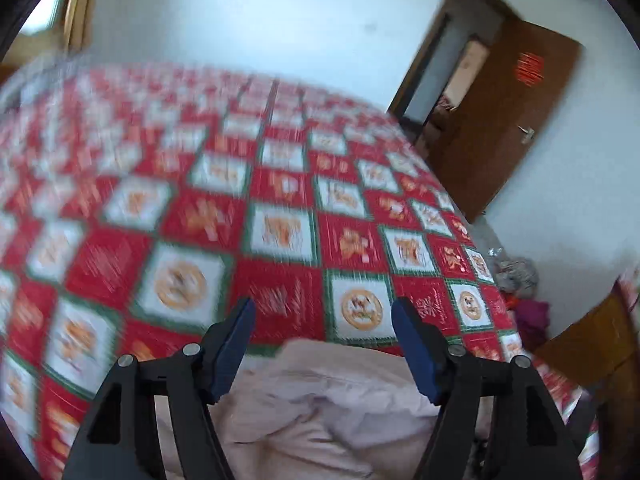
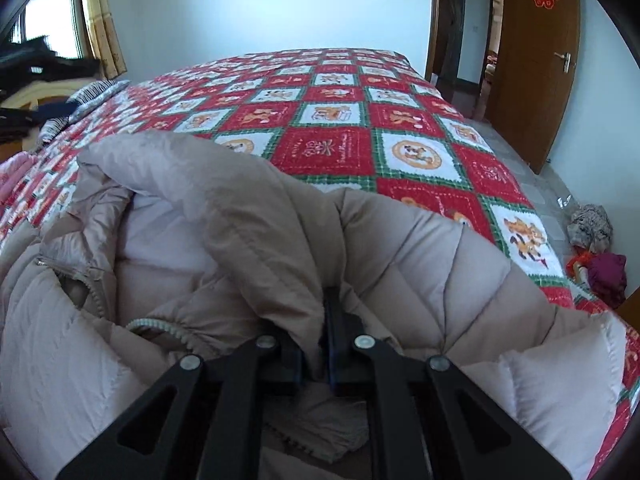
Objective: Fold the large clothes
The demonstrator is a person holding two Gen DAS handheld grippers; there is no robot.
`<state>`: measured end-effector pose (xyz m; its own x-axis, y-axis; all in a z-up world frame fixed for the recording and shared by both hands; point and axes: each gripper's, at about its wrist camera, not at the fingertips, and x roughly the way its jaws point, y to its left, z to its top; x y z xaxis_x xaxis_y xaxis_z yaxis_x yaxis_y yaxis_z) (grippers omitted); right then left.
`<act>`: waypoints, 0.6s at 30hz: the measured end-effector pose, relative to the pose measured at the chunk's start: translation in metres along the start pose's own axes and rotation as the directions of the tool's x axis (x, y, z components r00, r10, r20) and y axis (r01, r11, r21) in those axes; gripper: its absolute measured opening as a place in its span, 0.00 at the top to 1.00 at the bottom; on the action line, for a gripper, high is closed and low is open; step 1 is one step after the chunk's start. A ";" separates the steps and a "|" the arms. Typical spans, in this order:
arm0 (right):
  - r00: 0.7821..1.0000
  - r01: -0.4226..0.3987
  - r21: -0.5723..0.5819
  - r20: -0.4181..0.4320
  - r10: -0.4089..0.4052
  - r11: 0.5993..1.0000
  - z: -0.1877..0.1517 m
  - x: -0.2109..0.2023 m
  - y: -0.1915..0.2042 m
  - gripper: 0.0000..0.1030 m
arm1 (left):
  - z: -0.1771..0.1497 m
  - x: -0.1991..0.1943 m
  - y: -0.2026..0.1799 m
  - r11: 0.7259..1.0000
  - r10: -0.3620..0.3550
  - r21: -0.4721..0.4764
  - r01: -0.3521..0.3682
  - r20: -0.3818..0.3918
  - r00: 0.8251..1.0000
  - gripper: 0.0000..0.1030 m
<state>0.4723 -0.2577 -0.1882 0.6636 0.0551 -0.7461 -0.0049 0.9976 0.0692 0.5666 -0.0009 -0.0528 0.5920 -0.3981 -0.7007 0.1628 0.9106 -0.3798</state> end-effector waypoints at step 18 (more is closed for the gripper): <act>0.997 -0.065 0.056 -0.023 0.067 0.996 0.001 -0.008 -0.011 0.89 | -0.106 0.037 -0.008 0.924 0.323 0.205 -0.323 0.032 0.946 0.58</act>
<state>0.4680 -0.2691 -0.1825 0.6441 0.1226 -0.7550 -0.0063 0.9879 0.1550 0.5039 -0.0347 -0.1398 0.6378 -0.0786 -0.7662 0.1208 0.9927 -0.0012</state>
